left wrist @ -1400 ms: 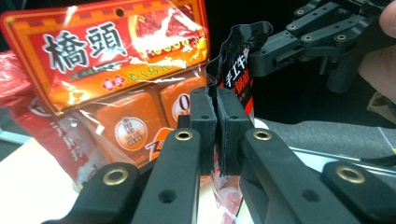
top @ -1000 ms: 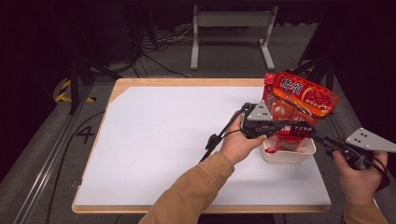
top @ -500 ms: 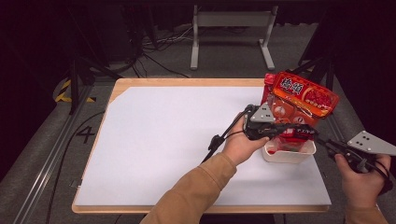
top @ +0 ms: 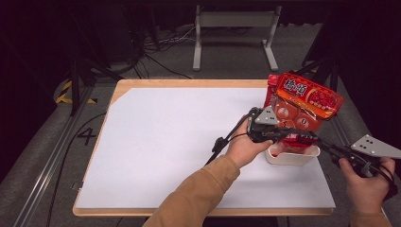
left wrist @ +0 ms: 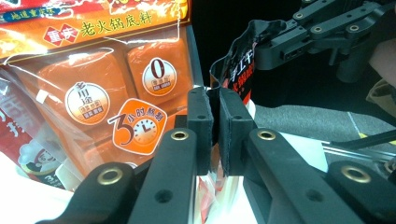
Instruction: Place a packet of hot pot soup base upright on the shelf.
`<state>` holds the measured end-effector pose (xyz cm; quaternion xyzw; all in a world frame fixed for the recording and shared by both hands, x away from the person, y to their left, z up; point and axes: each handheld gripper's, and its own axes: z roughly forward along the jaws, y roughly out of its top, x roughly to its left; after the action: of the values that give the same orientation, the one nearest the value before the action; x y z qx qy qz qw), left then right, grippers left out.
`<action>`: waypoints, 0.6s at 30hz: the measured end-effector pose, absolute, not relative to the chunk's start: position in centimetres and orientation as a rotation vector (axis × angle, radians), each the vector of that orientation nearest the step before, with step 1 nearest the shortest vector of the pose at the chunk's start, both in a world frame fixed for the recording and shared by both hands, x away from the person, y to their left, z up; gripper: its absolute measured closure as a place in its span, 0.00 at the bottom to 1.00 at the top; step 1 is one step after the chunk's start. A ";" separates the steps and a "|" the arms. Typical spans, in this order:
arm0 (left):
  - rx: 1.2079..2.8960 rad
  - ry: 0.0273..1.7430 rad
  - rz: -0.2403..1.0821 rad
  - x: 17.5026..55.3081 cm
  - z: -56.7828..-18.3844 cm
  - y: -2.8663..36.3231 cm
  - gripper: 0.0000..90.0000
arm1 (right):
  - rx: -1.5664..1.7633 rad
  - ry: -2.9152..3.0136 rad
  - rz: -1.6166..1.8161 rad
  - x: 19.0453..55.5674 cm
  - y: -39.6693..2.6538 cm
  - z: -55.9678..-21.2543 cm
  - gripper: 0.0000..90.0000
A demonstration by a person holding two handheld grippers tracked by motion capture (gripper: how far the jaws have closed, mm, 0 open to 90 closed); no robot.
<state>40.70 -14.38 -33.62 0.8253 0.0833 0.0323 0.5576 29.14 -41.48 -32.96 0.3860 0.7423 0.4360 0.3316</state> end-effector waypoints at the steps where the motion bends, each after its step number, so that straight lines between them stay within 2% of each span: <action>1: 1.950 0.197 0.073 40.7 -33.7 -14.4 0.94 | 1.010 1.944 1.136 29.1 -41.5 -33.0 0.98; 6: 1.960 0.210 0.066 40.7 -33.9 -14.7 0.91 | 1.041 1.956 1.136 29.0 -41.8 -33.1 0.94; 8: 1.949 0.225 0.077 40.8 -34.1 -14.7 0.83 | 1.049 1.958 1.154 29.0 -42.0 -33.1 0.86; 9: 1.951 0.240 0.074 40.9 -34.2 -14.6 0.77 | 1.053 1.957 1.163 29.0 -42.0 -33.1 0.85; 13: 1.949 0.251 0.058 41.1 -34.5 -14.4 0.78 | 1.044 1.956 1.156 29.0 -41.8 -33.0 0.83; 18: 1.939 0.247 0.063 40.8 -34.4 -14.0 0.71 | 1.036 1.949 1.174 28.9 -41.6 -32.8 0.79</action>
<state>40.76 -14.01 -34.35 0.8223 0.1049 0.0265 0.5587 28.90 -41.57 -32.79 0.3932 0.7398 0.4458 0.3151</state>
